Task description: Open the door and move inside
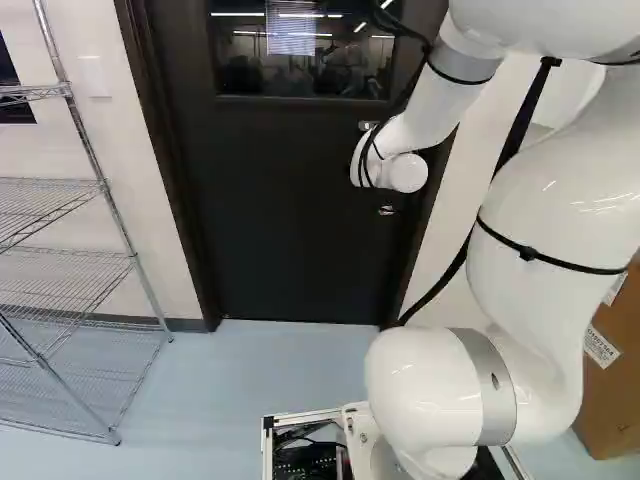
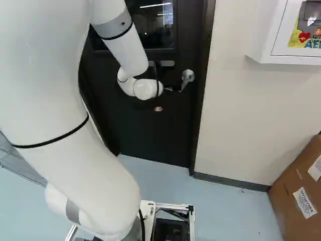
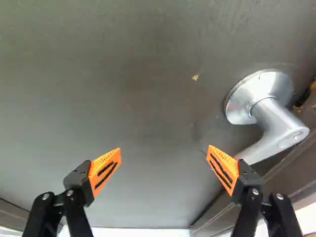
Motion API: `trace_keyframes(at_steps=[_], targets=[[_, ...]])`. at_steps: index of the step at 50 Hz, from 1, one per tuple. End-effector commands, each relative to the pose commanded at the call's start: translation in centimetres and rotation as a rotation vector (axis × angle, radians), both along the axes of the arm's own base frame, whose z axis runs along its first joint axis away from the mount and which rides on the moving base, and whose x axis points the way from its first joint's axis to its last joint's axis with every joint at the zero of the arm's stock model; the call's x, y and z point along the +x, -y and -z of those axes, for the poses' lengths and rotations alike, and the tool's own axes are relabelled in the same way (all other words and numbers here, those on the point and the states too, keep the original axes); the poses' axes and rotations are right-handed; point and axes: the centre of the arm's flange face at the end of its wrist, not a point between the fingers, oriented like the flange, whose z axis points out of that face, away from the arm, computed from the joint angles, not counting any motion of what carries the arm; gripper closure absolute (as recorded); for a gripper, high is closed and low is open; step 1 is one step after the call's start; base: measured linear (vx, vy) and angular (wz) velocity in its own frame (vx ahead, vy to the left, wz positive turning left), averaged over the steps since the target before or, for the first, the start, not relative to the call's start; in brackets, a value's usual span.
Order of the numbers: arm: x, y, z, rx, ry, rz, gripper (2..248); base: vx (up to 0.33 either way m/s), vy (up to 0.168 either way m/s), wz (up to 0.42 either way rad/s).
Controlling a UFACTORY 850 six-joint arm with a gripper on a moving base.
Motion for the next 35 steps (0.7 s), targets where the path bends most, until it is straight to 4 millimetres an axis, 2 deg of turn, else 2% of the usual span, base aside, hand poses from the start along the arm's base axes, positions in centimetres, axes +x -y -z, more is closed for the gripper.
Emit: trace_keyframes(at_steps=[24,35], targets=[[0.4,0.1,2.6,0.009,-0.054,0.0,3,0.0,0.0,0.0],[0.5,0.1,2.9,0.01,-0.06,0.0,3,0.0,0.0,0.0]])
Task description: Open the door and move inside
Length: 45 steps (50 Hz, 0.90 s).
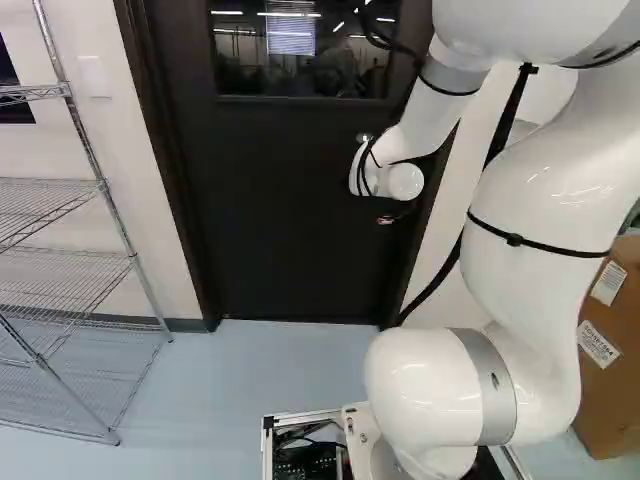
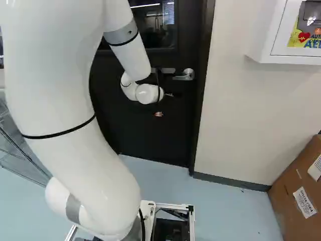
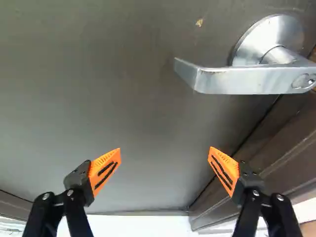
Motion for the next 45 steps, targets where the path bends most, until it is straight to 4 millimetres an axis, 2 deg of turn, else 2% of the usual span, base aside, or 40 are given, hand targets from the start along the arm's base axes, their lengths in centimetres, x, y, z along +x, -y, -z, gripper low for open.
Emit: trace_keyframes(at_steps=[21,45], targets=[[0.0,0.5,0.0,0.008,0.001,0.023,3,0.0,0.0,0.0],[0.2,2.9,0.1,0.047,0.003,0.129,3,0.0,0.0,0.0]])
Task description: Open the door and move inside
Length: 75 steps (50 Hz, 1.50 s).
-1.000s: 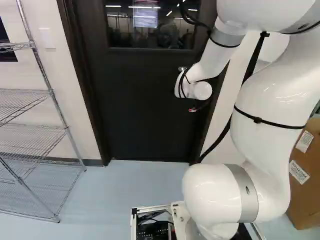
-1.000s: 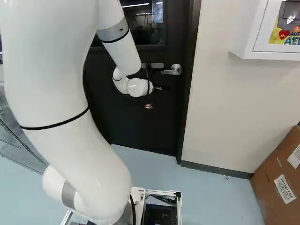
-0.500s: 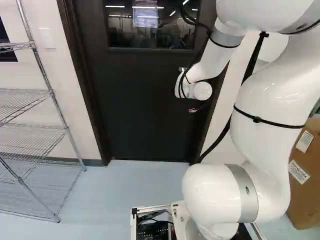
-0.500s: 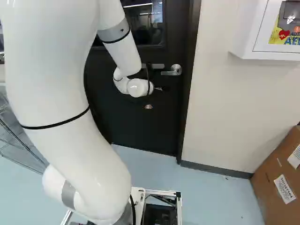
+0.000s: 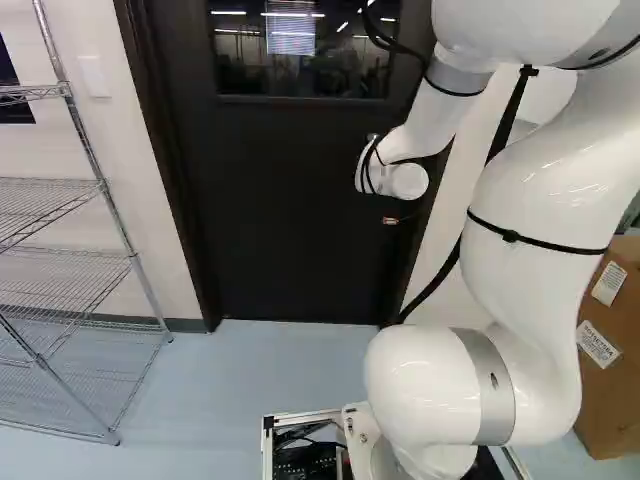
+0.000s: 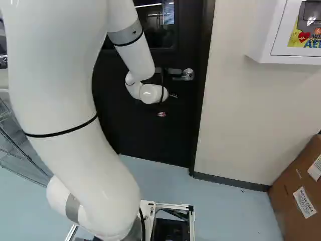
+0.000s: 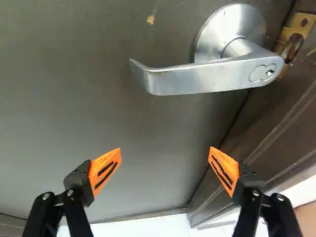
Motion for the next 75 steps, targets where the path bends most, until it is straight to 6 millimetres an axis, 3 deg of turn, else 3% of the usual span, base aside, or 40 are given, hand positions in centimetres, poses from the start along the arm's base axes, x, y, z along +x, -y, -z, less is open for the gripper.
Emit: trace_keyframes(at_steps=[18,75], targets=[[1.9,1.7,0.2,0.052,0.006,0.1,3,0.0,0.0,0.0],[13.0,2.4,1.2,0.062,0.063,0.1,3,0.0,0.0,0.0]])
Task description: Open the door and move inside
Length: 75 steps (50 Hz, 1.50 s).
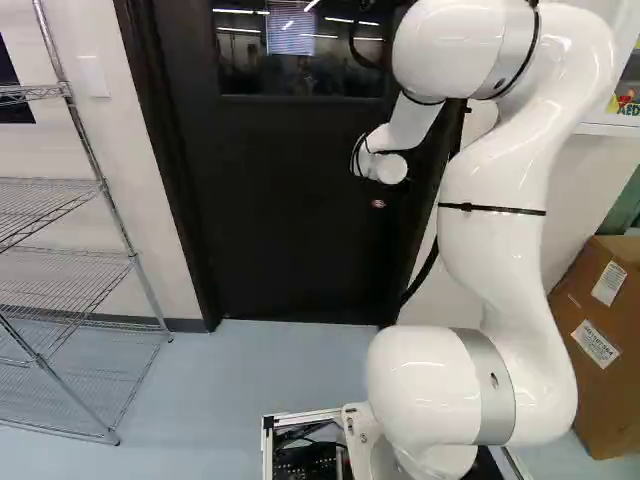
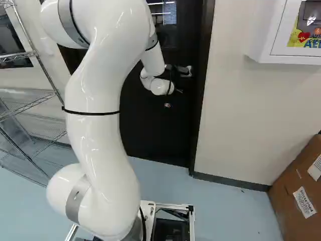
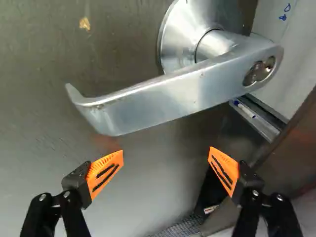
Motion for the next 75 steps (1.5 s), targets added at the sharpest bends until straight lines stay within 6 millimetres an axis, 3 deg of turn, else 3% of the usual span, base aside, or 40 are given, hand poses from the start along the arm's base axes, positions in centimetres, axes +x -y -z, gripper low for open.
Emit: trace_keyframes(at_steps=[28,49,75], targets=[[5.3,-0.5,0.7,-0.006,0.035,-0.022,3,0.0,0.0,0.0],[4.0,-1.8,0.5,-0.004,0.024,-0.039,3,0.0,0.0,0.0],[8.0,-3.2,1.1,-0.008,0.053,-0.067,3,0.0,0.0,0.0]])
